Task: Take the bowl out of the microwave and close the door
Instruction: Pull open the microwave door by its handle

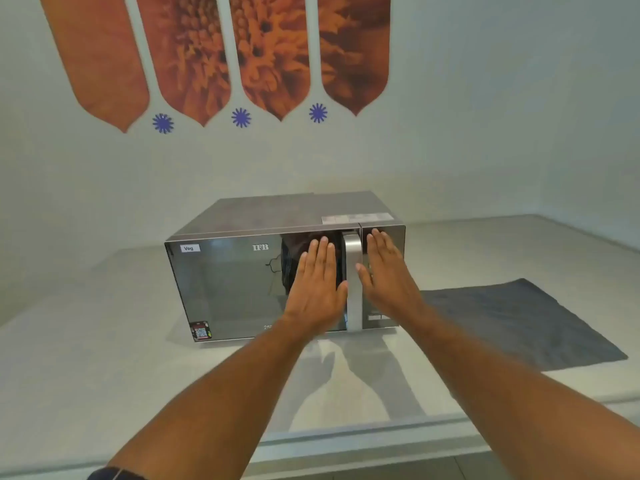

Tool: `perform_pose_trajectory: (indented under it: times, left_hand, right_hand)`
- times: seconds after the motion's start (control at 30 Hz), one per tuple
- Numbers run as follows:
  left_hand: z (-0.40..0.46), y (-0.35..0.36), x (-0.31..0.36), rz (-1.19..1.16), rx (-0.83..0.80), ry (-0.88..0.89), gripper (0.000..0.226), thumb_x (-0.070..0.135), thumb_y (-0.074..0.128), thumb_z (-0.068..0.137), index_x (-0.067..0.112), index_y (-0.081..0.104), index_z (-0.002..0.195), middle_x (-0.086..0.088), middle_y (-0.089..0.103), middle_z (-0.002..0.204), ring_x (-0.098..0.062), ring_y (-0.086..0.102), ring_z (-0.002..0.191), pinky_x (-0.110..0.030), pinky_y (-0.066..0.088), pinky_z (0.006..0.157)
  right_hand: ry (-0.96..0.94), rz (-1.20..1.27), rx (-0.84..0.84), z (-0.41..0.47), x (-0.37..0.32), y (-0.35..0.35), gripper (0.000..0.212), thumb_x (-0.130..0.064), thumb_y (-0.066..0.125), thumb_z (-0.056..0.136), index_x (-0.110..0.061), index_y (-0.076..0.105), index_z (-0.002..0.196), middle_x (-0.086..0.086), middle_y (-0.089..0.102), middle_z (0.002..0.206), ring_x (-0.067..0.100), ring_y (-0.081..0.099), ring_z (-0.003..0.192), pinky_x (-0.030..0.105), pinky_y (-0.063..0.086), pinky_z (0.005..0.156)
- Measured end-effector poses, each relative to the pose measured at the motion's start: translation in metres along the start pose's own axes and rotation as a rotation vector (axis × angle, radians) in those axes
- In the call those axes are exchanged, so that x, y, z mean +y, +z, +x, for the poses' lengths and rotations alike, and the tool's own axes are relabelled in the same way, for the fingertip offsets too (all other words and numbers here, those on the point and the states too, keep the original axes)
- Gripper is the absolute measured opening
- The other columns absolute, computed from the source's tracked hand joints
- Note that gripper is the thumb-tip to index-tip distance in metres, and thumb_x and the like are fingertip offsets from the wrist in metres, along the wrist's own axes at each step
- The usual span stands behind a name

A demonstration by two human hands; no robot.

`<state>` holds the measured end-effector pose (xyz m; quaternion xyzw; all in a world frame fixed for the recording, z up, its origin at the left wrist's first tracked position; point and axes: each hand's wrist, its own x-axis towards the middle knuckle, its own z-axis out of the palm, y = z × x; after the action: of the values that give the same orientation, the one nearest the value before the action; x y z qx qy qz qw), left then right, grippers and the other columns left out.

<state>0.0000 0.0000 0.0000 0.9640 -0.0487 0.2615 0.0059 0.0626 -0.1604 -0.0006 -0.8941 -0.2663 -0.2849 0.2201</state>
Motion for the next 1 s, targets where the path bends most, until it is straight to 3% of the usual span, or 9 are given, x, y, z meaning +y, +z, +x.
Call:
perform_pose_trajectory:
  times: [0.13,0.2,0.27,0.33,0.43,0.5,0.57,0.8,1.0]
  left_hand:
    - [-0.008,0.017,0.015,-0.151,-0.108,-0.059,0.07,0.042,0.025,0.104,0.011,-0.008,0.157,-0.009,-0.004,0.169,-0.026,-0.002,0.155,-0.042,0.007,0.126]
    - [-0.01,0.021,0.026,-0.268,-0.127,-0.14,0.068,0.045,0.027,0.104,0.015,-0.001,0.158,-0.008,0.012,0.168,-0.027,0.016,0.154,-0.041,0.02,0.124]
    - [-0.008,0.024,0.031,-0.372,-0.112,-0.212,0.066,0.045,0.031,0.104,0.017,0.006,0.158,-0.013,0.042,0.156,-0.032,0.049,0.136,-0.046,0.045,0.11]
    - [-0.007,0.027,0.036,-0.488,-0.082,-0.265,0.063,0.043,0.036,0.103,0.016,0.018,0.157,-0.013,0.064,0.132,-0.032,0.067,0.11,-0.047,0.056,0.095]
    - [-0.003,0.031,0.042,-0.803,0.007,-0.402,0.042,0.034,0.048,0.102,0.01,0.055,0.135,-0.012,0.072,0.111,-0.029,0.069,0.093,-0.049,0.057,0.093]
    - [0.0,0.035,0.044,-0.939,0.019,-0.501,0.03,0.028,0.053,0.101,0.006,0.066,0.116,-0.013,0.073,0.103,-0.022,0.065,0.083,-0.049,0.057,0.093]
    - [0.003,0.036,0.045,-1.011,-0.009,-0.564,0.025,0.025,0.055,0.1,0.007,0.068,0.112,-0.011,0.073,0.103,-0.018,0.062,0.083,-0.046,0.056,0.096]
    - [0.006,0.036,0.043,-1.05,-0.018,-0.591,0.025,0.025,0.057,0.099,0.005,0.067,0.111,-0.012,0.072,0.105,-0.017,0.061,0.086,-0.045,0.055,0.098]
    - [0.003,0.033,0.046,-1.031,-0.019,-0.607,0.026,0.028,0.056,0.099,0.009,0.068,0.112,-0.011,0.072,0.106,-0.019,0.063,0.088,-0.045,0.055,0.098]
  right_hand:
    - [0.017,0.08,-0.008,-0.009,-0.002,0.012,0.061,-0.037,0.032,0.106,-0.011,0.01,0.156,0.007,0.011,0.165,0.02,0.004,0.151,0.034,0.003,0.119]
    - [0.041,0.15,0.005,-0.011,-0.004,0.02,0.059,-0.036,0.034,0.106,-0.012,0.015,0.156,0.008,0.019,0.163,0.022,0.013,0.15,0.032,0.006,0.116]
    - [0.095,0.239,0.042,-0.011,-0.005,0.025,0.056,-0.038,0.037,0.105,-0.014,0.023,0.154,0.007,0.031,0.16,0.026,0.026,0.147,0.031,0.014,0.111]
    - [0.153,0.345,0.076,-0.012,-0.007,0.031,0.053,-0.038,0.041,0.104,-0.018,0.031,0.152,0.006,0.046,0.151,0.027,0.044,0.137,0.028,0.027,0.103]
    - [0.262,0.52,0.118,-0.008,-0.012,0.034,0.048,-0.038,0.047,0.102,-0.019,0.043,0.147,0.005,0.061,0.137,0.025,0.06,0.12,0.023,0.037,0.091]
    - [0.339,0.643,0.124,-0.003,-0.014,0.033,0.041,-0.035,0.05,0.102,-0.019,0.054,0.139,0.002,0.066,0.128,0.021,0.061,0.115,0.017,0.039,0.089]
    - [0.373,0.711,0.108,0.001,-0.014,0.032,0.032,-0.032,0.052,0.101,-0.02,0.062,0.129,-0.007,0.067,0.113,0.015,0.062,0.106,0.004,0.04,0.079]
    - [0.409,0.803,0.095,0.004,-0.015,0.029,0.014,-0.027,0.056,0.1,-0.027,0.068,0.108,-0.019,0.063,0.089,0.002,0.06,0.081,0.007,0.04,0.069]
    - [0.427,0.792,0.109,0.0,-0.02,0.025,0.021,-0.026,0.056,0.1,-0.019,0.07,0.114,-0.009,0.067,0.099,0.006,0.062,0.084,0.015,0.045,0.078]
